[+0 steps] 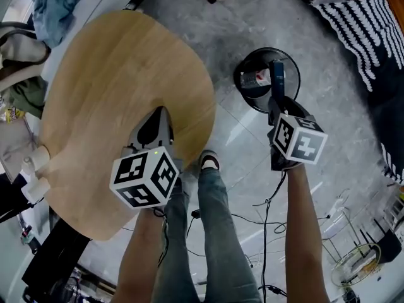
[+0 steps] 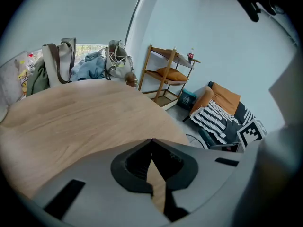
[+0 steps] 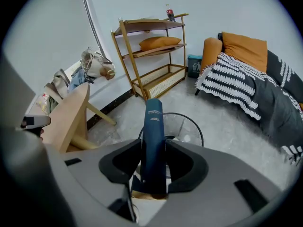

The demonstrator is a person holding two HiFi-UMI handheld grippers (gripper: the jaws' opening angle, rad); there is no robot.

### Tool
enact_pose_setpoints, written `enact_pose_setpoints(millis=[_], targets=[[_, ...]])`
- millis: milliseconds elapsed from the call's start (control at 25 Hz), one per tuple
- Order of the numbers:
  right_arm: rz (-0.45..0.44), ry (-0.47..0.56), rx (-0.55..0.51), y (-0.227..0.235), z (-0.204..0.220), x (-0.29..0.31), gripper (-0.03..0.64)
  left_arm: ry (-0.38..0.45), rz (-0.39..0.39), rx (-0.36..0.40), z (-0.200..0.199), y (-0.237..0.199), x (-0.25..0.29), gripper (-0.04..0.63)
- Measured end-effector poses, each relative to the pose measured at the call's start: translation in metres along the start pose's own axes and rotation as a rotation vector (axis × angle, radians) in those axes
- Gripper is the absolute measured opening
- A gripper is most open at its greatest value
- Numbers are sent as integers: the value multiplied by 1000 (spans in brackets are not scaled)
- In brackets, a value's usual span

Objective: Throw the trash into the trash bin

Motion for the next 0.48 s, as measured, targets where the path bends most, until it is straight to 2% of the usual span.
enact_pose_setpoints(millis=[120, 480], targets=[[18, 33, -5, 3, -4, 2, 216, -1, -7, -7, 4, -1, -3, 18], [31, 45, 3, 3, -6, -7, 221, 4, -12, -18, 6, -5, -12, 18]])
Point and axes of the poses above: the fingertips, and each gripper's own axes: x forward along the fingers, y to its right, z out of its underside, the point moved 6 cm from there along -x, backward along the fingers
